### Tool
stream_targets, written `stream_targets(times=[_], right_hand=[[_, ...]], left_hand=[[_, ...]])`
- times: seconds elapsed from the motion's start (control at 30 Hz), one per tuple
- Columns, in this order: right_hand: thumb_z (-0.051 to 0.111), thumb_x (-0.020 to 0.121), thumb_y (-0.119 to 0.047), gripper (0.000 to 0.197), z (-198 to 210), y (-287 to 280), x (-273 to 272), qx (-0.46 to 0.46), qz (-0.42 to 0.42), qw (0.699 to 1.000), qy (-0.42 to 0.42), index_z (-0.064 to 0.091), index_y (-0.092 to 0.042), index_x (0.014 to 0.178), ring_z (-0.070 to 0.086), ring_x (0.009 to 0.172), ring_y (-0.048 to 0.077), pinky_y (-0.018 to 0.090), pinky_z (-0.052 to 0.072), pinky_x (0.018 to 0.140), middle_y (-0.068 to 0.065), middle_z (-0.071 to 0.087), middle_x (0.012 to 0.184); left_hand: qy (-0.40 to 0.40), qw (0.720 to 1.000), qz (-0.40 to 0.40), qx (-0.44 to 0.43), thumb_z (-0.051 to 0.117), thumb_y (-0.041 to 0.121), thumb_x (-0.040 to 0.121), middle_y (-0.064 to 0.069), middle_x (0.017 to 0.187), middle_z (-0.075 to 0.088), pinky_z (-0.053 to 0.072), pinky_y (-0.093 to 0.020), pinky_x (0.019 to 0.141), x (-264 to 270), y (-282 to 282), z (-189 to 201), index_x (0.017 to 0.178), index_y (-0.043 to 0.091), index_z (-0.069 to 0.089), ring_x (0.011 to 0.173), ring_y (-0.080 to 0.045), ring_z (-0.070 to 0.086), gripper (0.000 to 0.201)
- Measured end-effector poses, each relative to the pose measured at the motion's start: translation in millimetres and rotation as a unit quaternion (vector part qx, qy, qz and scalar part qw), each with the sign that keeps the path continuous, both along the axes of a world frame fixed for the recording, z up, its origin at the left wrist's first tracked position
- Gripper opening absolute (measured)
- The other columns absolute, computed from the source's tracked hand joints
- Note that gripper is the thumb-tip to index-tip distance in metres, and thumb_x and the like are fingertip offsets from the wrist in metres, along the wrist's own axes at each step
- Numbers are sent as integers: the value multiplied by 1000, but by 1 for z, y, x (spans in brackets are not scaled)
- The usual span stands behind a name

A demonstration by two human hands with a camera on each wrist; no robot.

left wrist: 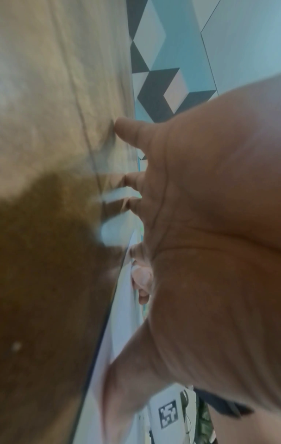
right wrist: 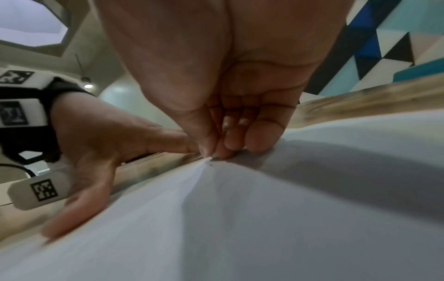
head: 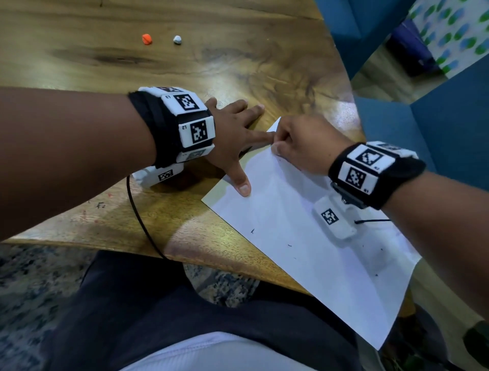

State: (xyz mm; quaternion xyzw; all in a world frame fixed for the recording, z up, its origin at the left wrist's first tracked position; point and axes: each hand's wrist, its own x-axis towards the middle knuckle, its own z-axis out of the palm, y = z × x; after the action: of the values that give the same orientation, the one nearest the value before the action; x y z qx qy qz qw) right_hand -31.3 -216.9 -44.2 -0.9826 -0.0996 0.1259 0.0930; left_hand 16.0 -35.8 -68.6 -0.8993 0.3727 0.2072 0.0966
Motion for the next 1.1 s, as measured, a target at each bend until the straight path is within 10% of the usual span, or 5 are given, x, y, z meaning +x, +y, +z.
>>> stream_targets(times=[0.33, 0.6, 0.9, 1.1], right_hand=[[55, 92, -31, 12, 1, 18, -60, 11, 163, 983, 79, 62, -21, 94, 59, 80, 21, 37, 50, 72, -3, 67, 83], [58, 91, -26, 12, 2, -23, 2, -11, -21, 1000, -12, 65, -16, 92, 61, 86, 23, 35, 52, 77, 3, 67, 88], [52, 96, -31, 12, 1, 11, -76, 5, 209, 972, 104, 58, -21, 95, 58, 78, 21, 39, 50, 71, -4, 65, 83], [56, 91, -29, 9, -1, -13, -22, -1, 39, 999, 3, 61, -21, 91, 60, 82, 23, 38, 52, 76, 0, 66, 82]], left_hand=[[-5, 1000, 0, 19, 57, 99, 48, -2, 169, -21, 25, -72, 112, -1, -4, 3, 151, 58, -15, 156, -31, -10, 133], [1, 1000, 5, 26, 58, 99, 47, -1, 168, -22, 26, -73, 110, -1, -4, 2, 149, 59, -17, 155, -30, -12, 133], [3, 1000, -2, 29, 52, 102, 43, -1, 168, -24, 26, -73, 111, 0, -3, 2, 150, 58, -18, 155, -31, -13, 135], [-6, 1000, -2, 25, 55, 100, 47, -1, 169, -18, 29, -73, 109, -1, -3, 2, 151, 58, -14, 155, -31, -9, 133]])
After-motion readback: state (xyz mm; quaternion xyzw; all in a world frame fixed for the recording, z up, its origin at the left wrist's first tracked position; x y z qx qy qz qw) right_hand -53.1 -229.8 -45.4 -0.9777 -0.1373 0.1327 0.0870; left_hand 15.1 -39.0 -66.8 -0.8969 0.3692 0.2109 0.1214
